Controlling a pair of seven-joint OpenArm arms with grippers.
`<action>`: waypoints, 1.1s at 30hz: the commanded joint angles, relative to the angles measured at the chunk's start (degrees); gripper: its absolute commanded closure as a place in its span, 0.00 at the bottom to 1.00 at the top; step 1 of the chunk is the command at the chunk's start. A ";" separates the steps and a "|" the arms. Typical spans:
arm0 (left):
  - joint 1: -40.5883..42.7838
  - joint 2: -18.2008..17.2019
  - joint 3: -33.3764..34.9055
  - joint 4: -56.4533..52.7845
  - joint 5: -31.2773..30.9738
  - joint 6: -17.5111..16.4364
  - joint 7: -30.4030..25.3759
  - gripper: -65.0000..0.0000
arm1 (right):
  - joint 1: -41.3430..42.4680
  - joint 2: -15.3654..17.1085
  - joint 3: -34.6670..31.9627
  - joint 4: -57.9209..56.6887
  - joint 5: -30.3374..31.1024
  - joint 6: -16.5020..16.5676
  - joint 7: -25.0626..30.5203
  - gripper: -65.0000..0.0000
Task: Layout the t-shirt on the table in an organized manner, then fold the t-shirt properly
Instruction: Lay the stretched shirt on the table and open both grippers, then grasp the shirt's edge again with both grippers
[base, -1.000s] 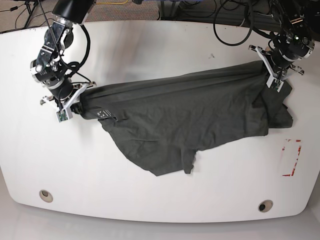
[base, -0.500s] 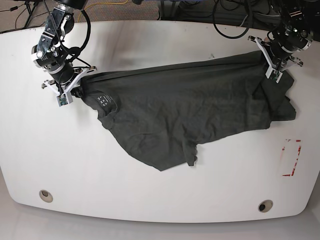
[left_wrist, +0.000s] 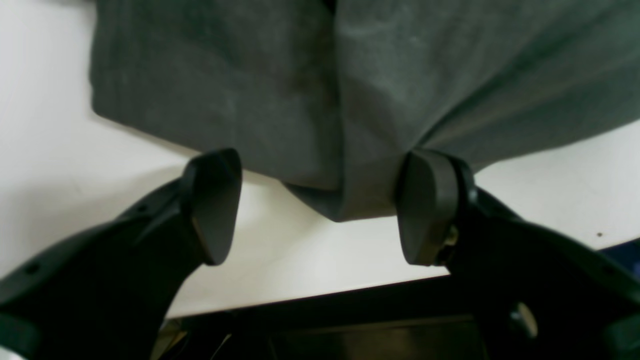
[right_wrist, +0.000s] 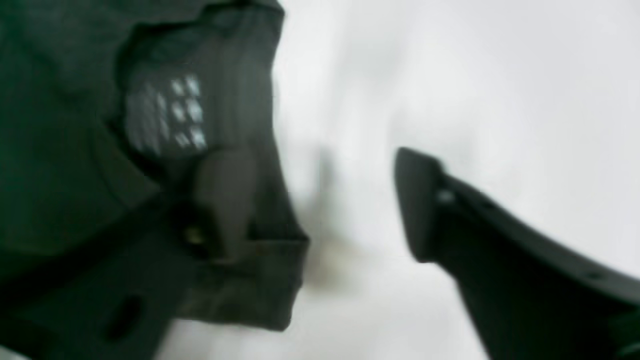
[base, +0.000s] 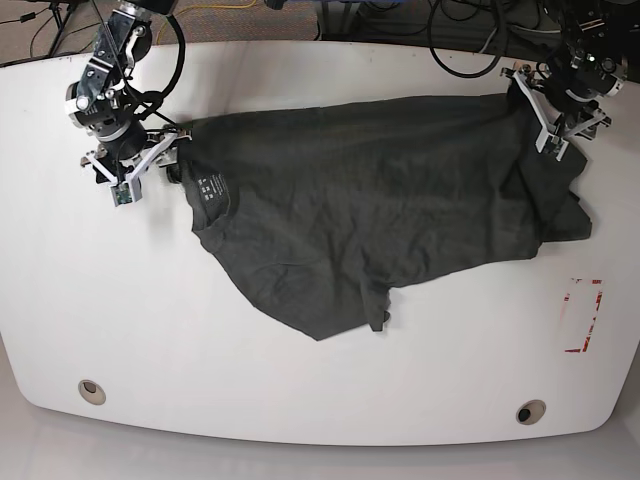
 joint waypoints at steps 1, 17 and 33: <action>-0.01 -0.69 -0.46 1.49 -0.40 0.32 -0.61 0.31 | 0.59 -0.03 0.29 2.82 1.48 0.27 1.66 0.18; -4.84 -0.69 -12.16 2.28 -7.87 0.32 -0.52 0.31 | 12.63 -4.95 -2.52 -3.60 1.40 0.09 1.66 0.07; -6.16 -2.27 -14.35 2.28 -8.57 0.32 -0.70 0.31 | 23.53 -4.86 -3.75 -26.10 1.40 0.36 3.59 0.07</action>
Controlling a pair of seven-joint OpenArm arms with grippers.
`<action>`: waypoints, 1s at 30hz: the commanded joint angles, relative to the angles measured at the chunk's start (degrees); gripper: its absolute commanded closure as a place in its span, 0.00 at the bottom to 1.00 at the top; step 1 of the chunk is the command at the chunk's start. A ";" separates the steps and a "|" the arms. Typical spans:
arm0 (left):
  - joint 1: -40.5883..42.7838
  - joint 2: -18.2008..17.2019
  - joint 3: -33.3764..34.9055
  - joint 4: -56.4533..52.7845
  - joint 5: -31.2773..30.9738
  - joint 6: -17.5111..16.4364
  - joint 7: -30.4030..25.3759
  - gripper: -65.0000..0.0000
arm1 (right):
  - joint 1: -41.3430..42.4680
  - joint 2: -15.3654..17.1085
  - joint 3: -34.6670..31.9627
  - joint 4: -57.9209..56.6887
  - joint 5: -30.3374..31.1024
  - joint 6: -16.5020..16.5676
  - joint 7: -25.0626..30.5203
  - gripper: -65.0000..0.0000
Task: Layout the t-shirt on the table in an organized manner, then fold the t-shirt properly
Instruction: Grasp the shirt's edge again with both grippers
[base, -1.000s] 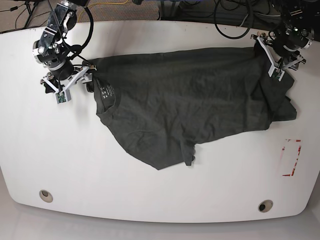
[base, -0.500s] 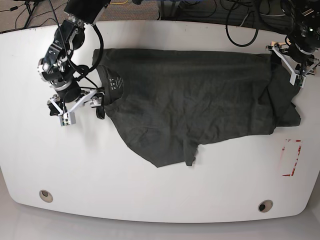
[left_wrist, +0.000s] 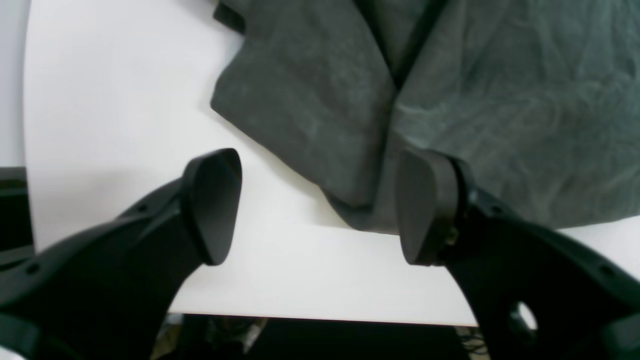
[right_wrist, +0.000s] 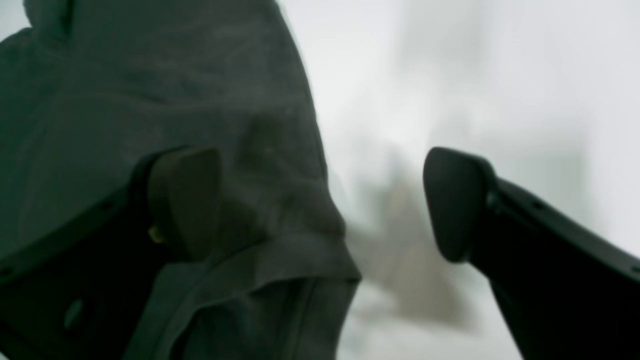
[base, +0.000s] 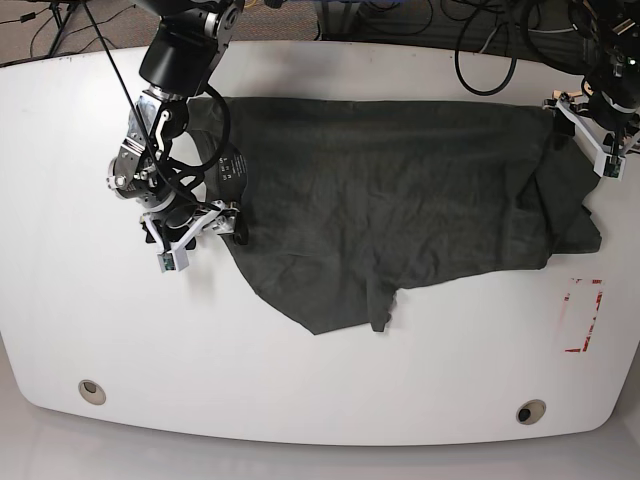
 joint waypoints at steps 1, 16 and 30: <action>-0.87 -1.14 -1.46 1.03 -0.73 0.01 -1.11 0.31 | 2.13 0.45 -0.06 -1.26 1.20 0.33 3.01 0.07; -10.72 -3.42 -8.49 0.42 1.73 0.01 -1.03 0.31 | 0.46 0.01 -7.18 -3.54 1.46 0.07 4.24 0.07; -18.89 -4.13 -8.41 -2.40 10.00 0.01 -1.03 0.31 | 0.55 -2.01 -9.11 -3.54 1.20 -0.19 6.79 0.32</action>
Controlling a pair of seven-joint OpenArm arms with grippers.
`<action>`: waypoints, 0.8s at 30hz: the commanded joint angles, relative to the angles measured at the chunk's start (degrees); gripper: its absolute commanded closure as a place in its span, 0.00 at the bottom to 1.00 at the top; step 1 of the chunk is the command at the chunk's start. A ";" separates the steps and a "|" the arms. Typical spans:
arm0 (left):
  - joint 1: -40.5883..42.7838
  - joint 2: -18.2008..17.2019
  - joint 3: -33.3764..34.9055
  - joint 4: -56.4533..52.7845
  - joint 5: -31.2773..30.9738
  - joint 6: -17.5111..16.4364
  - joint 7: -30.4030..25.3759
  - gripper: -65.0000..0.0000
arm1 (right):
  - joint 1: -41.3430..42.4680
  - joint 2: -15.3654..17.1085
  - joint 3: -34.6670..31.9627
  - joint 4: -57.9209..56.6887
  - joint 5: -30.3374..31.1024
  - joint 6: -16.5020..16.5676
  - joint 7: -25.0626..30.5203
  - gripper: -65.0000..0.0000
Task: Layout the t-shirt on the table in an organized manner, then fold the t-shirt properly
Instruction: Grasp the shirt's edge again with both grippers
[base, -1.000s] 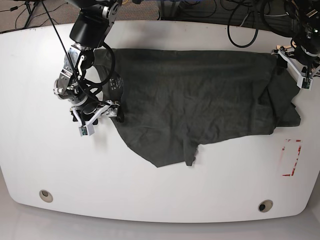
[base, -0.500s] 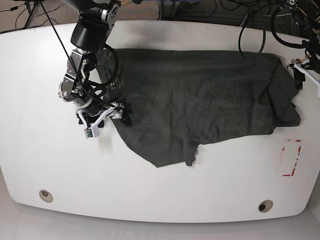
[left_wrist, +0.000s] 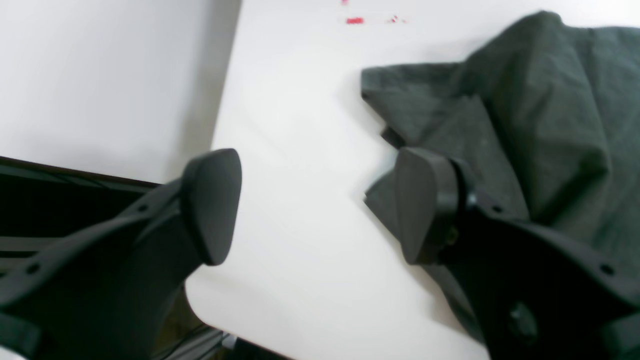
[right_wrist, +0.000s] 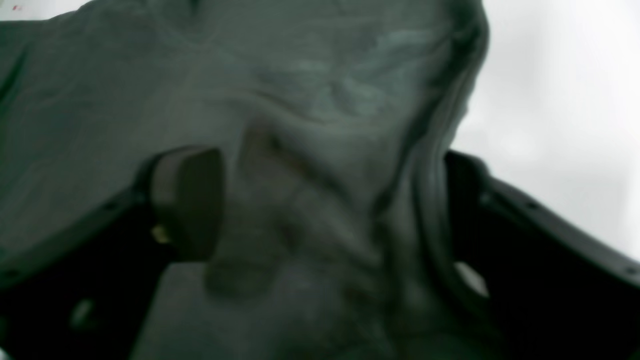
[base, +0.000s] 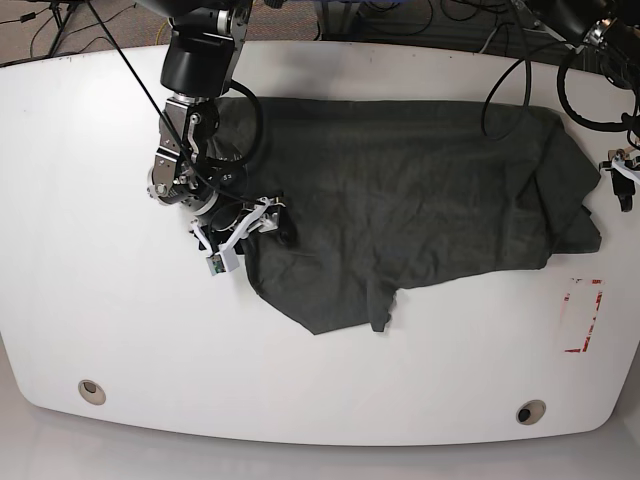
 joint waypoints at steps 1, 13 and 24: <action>-2.16 -1.15 -0.19 -1.24 1.41 0.10 -1.09 0.31 | 0.90 0.20 0.00 0.70 -0.14 -0.17 1.13 0.39; -12.18 -6.87 -0.10 -22.52 6.69 0.10 -1.36 0.31 | 0.99 0.37 -0.26 0.61 -0.31 -0.17 1.30 0.98; -21.85 -13.20 0.34 -48.01 6.86 0.10 -9.27 0.31 | 0.90 0.37 -0.26 0.61 -0.31 0.09 1.30 0.99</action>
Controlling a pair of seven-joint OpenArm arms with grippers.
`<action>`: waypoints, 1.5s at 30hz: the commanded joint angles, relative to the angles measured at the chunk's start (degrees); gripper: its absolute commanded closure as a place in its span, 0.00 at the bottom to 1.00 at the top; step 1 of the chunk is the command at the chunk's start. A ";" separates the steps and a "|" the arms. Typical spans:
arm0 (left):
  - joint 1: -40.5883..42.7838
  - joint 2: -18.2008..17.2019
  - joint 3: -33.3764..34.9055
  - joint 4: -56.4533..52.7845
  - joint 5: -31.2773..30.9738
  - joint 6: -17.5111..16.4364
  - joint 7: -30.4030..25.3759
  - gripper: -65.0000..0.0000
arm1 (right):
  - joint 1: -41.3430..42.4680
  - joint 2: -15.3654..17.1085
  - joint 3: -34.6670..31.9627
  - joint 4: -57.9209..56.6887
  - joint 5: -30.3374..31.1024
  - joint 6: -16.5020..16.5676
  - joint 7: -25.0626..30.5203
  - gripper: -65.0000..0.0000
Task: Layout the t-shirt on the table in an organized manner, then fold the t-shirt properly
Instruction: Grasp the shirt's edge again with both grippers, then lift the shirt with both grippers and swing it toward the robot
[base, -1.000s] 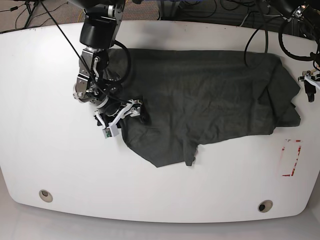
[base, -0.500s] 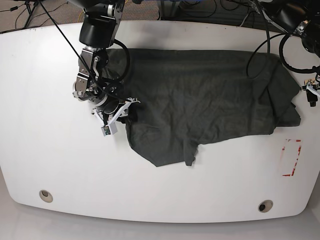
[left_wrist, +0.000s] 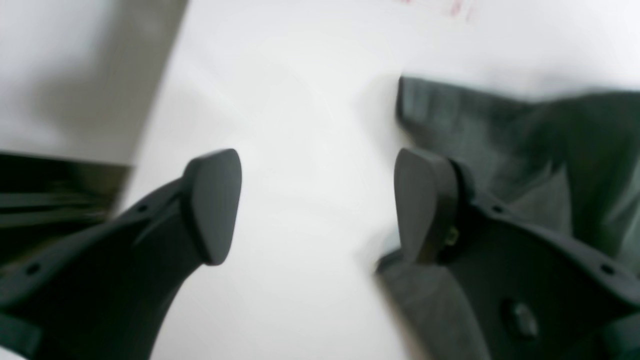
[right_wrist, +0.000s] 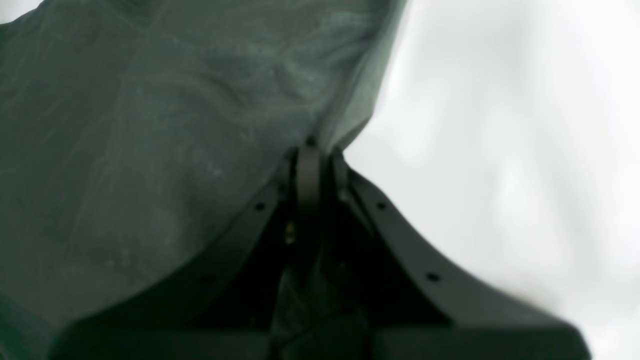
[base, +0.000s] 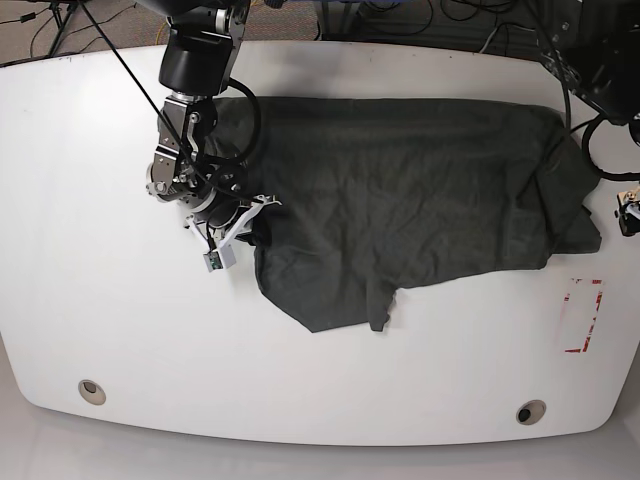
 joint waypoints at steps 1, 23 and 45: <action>-3.12 -2.91 0.93 -5.19 -0.68 -0.06 -2.41 0.31 | 1.16 0.11 -0.20 0.96 1.13 0.84 1.08 0.99; -10.24 -3.79 7.61 -30.59 -0.77 -0.06 -17.62 0.30 | 0.99 0.11 -0.20 1.14 1.39 1.01 1.08 0.99; -10.24 -3.26 11.75 -31.30 -1.03 -0.06 -18.76 1.00 | 1.16 0.11 -0.20 1.40 1.31 1.01 1.08 0.99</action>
